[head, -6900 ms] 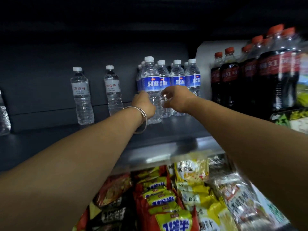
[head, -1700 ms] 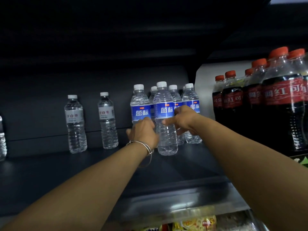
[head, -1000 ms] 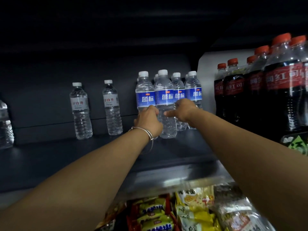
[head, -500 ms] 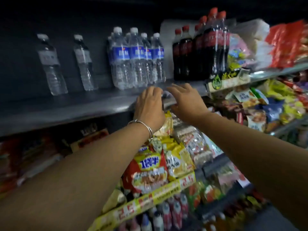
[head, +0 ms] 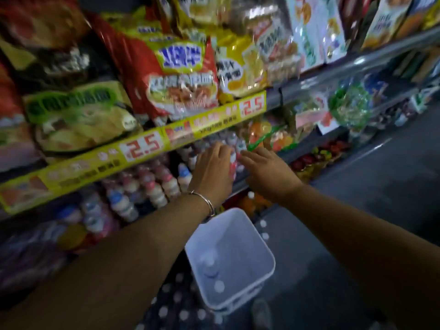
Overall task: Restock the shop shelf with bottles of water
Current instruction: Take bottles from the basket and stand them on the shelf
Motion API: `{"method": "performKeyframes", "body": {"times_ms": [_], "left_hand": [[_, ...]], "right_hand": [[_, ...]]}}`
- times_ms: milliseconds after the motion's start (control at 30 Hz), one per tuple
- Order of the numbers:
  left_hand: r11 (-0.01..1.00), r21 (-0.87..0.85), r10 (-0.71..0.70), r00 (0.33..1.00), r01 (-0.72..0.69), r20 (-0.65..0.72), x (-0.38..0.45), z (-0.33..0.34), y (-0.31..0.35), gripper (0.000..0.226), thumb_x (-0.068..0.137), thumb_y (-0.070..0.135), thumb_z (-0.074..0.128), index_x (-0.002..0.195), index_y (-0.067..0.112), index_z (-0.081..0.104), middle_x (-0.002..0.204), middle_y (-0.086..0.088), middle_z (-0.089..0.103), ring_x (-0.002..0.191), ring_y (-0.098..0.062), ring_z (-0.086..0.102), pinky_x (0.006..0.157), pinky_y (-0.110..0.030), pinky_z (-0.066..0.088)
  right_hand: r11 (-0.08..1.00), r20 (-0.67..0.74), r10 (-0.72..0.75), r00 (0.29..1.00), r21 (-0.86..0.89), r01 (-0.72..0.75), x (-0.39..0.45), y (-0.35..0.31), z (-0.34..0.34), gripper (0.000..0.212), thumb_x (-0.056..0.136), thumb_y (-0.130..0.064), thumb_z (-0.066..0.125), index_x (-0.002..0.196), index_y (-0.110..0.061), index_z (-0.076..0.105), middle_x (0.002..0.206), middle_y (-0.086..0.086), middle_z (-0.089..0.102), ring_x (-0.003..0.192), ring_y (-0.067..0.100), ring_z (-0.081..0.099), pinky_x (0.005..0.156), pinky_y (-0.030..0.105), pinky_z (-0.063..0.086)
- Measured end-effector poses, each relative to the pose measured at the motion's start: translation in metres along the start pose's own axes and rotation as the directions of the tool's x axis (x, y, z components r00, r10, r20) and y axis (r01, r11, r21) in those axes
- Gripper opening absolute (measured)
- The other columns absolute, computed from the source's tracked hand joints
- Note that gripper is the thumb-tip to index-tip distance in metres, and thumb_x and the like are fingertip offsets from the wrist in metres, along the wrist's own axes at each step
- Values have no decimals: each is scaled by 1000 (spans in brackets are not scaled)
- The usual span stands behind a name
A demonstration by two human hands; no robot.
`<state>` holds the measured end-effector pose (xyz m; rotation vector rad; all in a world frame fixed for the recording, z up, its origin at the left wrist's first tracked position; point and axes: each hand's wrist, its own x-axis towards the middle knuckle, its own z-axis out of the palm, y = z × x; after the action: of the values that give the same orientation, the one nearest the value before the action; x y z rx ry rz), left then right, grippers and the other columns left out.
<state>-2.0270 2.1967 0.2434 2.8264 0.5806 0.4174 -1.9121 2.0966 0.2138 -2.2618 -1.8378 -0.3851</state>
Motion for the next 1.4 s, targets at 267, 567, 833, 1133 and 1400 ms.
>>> {"method": "performKeyframes", "body": {"times_ms": [267, 567, 833, 1133, 1400], "left_hand": [[980, -66, -162, 940, 190, 299, -62, 176, -83, 45, 83, -4, 48, 123, 16, 44, 128, -5, 38, 112, -31, 44, 92, -42, 38], [976, 2, -179, 798, 218, 575, -106, 286, -148, 56, 83, -3, 49, 134, 16, 36, 136, -5, 37, 123, -26, 40, 100, -33, 33], [963, 45, -230, 723, 266, 651, -103, 296, -153, 53, 85, -4, 48, 133, 15, 35, 135, -7, 39, 123, -28, 41, 102, -35, 35], [931, -76, -202, 678, 356, 706, -55, 206, -123, 59, 84, 4, 56, 136, 17, 33, 139, -9, 42, 125, -28, 43, 103, -35, 37], [913, -315, -28, 807, 261, 589, 14, 33, -58, 81, 65, 6, 79, 134, 10, 36, 127, -7, 52, 116, -26, 53, 93, -35, 47]], "right_hand": [[961, 574, 33, 818, 207, -184, -66, -53, 200, 71, 89, -37, 59, 147, -13, 24, 154, 8, 25, 134, 29, 34, 109, 35, 25], [772, 775, -60, 629, 435, -463, -93, -100, 353, 98, 68, -40, 80, 147, -21, 25, 149, 1, 36, 131, 23, 40, 105, 32, 33], [754, 795, 30, 606, 380, -536, -93, -103, 366, 81, 71, -38, 79, 140, -25, 39, 129, 9, 55, 116, 25, 52, 93, 32, 41], [726, 675, 121, 728, 440, -529, -35, -56, 221, 62, 62, -38, 84, 117, -23, 59, 119, -3, 63, 109, 18, 56, 96, 32, 44], [800, 482, 154, 862, 452, -396, 36, -13, 18, 42, 68, -33, 82, 104, -16, 68, 103, 1, 68, 86, 10, 56, 74, 21, 41]]}}
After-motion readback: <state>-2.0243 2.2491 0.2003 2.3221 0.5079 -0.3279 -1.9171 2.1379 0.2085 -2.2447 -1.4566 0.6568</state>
